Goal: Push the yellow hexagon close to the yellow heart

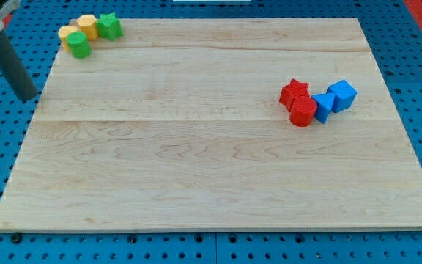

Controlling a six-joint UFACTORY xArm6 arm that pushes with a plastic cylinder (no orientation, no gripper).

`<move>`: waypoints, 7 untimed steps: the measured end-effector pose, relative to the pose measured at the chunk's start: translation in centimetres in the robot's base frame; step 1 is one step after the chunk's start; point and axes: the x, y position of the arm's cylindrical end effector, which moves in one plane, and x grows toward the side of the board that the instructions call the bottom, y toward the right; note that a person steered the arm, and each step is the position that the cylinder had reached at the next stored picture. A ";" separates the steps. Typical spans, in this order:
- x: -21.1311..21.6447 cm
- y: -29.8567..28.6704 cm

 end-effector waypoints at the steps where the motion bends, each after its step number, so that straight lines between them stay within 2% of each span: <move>1: -1.6 0.0; 3: -1.8 0.3; 4: -3.7 0.0; 6: -14.8 2.5; 7: -17.6 3.0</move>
